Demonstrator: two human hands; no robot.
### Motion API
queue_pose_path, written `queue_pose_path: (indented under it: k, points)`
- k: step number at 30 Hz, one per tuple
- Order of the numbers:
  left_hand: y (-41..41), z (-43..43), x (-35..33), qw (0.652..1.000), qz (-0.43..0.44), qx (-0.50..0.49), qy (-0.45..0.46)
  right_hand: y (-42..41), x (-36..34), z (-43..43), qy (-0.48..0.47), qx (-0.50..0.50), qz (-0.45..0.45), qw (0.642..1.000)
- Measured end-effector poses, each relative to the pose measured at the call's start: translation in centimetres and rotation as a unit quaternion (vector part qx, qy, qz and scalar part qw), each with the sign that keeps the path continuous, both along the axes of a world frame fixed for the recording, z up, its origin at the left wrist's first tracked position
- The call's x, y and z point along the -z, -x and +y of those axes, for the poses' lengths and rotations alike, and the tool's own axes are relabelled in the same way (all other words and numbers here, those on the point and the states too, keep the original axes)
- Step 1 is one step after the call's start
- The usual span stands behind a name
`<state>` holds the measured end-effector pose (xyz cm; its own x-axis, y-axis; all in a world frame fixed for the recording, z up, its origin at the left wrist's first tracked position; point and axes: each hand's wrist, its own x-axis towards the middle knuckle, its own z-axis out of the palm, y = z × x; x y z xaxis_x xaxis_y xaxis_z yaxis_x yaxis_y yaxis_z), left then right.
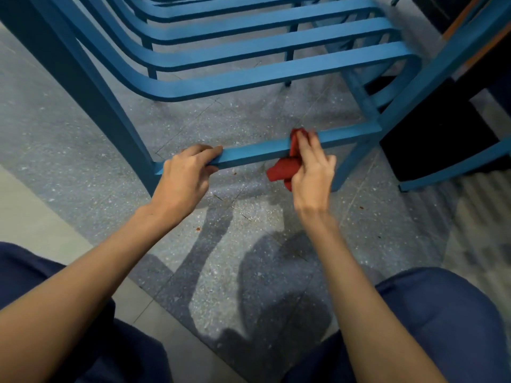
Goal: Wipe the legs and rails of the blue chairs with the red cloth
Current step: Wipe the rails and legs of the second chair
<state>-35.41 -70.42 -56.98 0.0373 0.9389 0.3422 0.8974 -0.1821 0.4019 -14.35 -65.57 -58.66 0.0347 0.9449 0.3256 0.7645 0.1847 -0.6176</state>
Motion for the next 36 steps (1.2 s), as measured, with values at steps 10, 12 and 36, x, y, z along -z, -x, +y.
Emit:
queue_pose_path:
  k: [10, 12, 36]
  points:
    - [0.0, 0.2, 0.0, 1.000, 0.007, 0.001, 0.014, -8.4, -2.5, 5.2, 0.032, 0.070, -0.162, 0.984]
    - [0.0, 0.2, 0.0, 1.000, 0.006, 0.004, 0.013, -8.2, -3.1, 6.0, 0.064, 0.096, -0.189, 0.975]
    - [0.0, 0.0, 0.1, 1.000, -0.008, 0.010, 0.001, -8.5, -2.8, 4.8, 0.106, 0.084, -0.284, 0.949]
